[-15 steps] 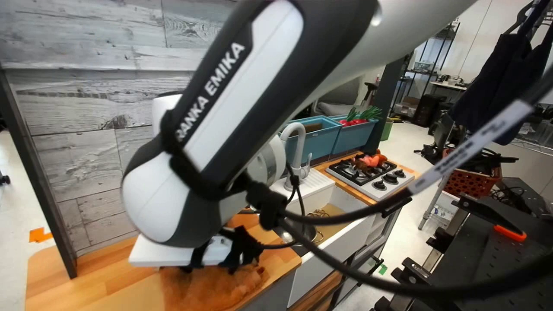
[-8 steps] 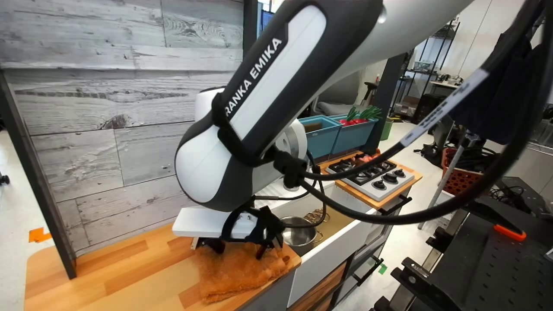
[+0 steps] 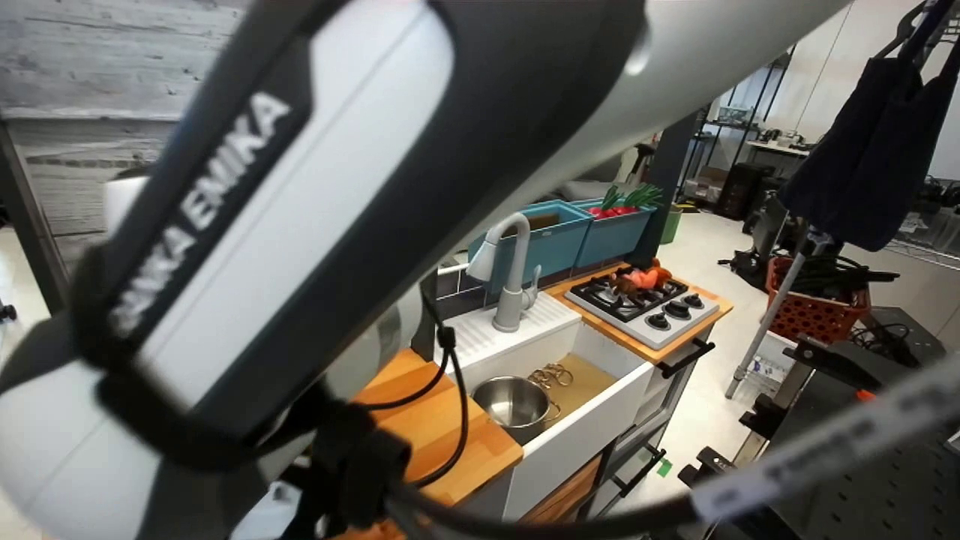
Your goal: Use the towel to wipe the left side of the countertop, place the two plush toys on the stove inside the silver pot
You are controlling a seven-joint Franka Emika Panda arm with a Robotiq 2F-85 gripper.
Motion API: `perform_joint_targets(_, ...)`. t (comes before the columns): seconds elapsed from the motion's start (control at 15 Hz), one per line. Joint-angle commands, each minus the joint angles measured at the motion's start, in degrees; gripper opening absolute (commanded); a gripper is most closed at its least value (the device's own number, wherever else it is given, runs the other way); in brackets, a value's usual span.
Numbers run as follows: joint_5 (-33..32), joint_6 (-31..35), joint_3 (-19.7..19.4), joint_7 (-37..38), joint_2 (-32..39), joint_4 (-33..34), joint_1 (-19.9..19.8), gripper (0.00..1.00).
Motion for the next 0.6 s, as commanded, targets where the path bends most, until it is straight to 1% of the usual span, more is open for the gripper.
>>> perform_joint_targets(0.0,-2.55,0.51,-1.47,1.80,6.03,9.33,3.31,1.00)
perform_joint_targets(0.07,-3.82,0.78,-2.96,1.94,5.79,9.68,4.40,1.00)
perform_joint_targets(0.13,-4.29,1.53,-4.15,1.63,4.35,8.02,5.11,1.00)
perform_joint_targets(0.27,-5.31,1.63,-5.19,0.74,0.23,3.81,5.71,1.00)
perform_joint_targets(0.4,-5.37,3.21,-4.96,-0.85,-5.57,-1.96,5.72,1.00)
perform_joint_targets(0.47,-5.19,4.63,-4.58,-1.81,-9.41,-5.78,5.51,1.00)
perform_joint_targets(0.53,-4.84,6.19,-4.16,-2.76,-11.88,-8.14,5.15,1.00)
